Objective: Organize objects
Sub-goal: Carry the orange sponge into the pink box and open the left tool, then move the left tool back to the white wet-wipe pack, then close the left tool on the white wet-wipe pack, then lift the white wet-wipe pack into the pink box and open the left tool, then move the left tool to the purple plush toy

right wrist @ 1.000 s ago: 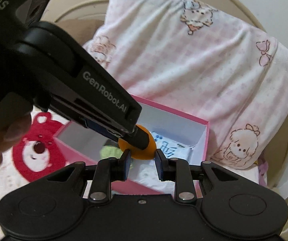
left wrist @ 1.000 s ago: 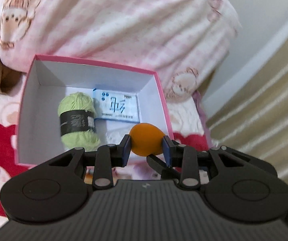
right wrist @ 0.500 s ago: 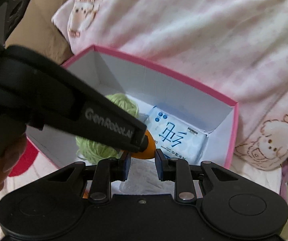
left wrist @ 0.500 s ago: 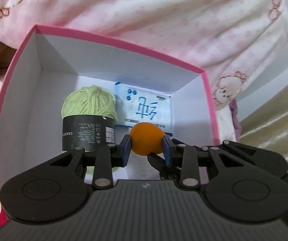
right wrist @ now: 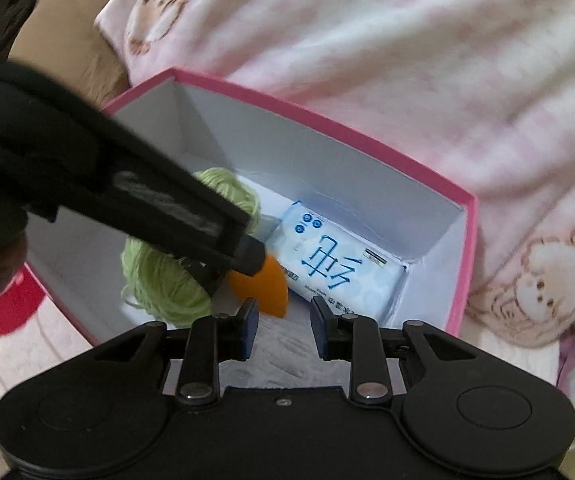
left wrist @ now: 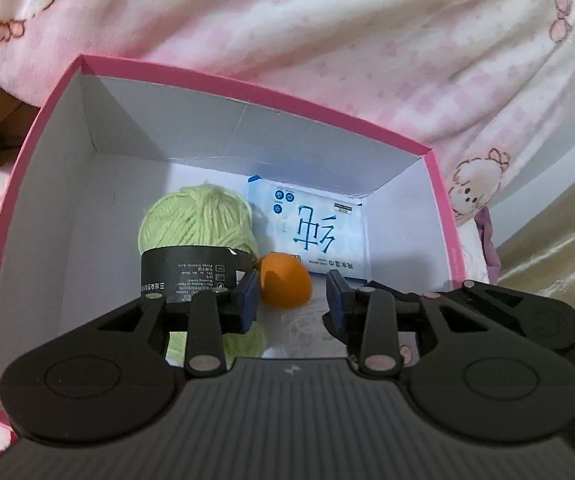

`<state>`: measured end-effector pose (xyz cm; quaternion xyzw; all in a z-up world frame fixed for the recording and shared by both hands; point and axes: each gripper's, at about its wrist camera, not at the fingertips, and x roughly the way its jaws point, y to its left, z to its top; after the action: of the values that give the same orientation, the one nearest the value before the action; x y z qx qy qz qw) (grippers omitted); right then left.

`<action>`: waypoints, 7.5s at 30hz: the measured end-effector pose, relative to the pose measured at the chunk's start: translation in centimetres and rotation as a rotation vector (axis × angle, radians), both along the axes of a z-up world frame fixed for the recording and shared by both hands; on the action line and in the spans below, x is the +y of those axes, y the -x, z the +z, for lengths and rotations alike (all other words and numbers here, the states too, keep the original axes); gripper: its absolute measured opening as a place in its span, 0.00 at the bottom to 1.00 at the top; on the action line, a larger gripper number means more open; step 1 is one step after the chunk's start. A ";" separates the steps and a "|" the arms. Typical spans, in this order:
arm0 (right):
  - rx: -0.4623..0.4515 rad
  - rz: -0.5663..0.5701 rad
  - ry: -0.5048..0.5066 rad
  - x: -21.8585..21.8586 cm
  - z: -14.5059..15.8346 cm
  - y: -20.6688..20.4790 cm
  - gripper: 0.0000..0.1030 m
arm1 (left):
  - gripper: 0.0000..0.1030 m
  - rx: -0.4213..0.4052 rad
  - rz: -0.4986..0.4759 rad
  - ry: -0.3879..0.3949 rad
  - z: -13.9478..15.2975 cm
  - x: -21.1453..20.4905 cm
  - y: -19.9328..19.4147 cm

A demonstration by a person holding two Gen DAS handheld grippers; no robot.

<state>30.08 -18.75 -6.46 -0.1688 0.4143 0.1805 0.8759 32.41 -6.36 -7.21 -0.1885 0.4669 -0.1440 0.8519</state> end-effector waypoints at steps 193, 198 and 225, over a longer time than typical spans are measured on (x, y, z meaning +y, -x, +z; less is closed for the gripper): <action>0.001 -0.161 -0.110 -0.3 3.6 -0.6 0.45 | 0.28 -0.011 0.037 0.072 2.8 0.3 -3.2; 0.047 -0.162 -0.091 -0.4 0.8 -4.0 0.44 | 0.28 0.014 0.044 0.063 0.4 0.1 -5.6; 0.010 -0.044 -0.169 -5.0 8.6 6.8 0.54 | 0.56 -0.031 -0.170 -0.079 8.3 -3.3 2.4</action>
<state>23.23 -23.70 2.09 -0.0842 0.4057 0.1964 0.8887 29.97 -9.69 1.13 -0.1121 0.4733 -0.1999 0.8506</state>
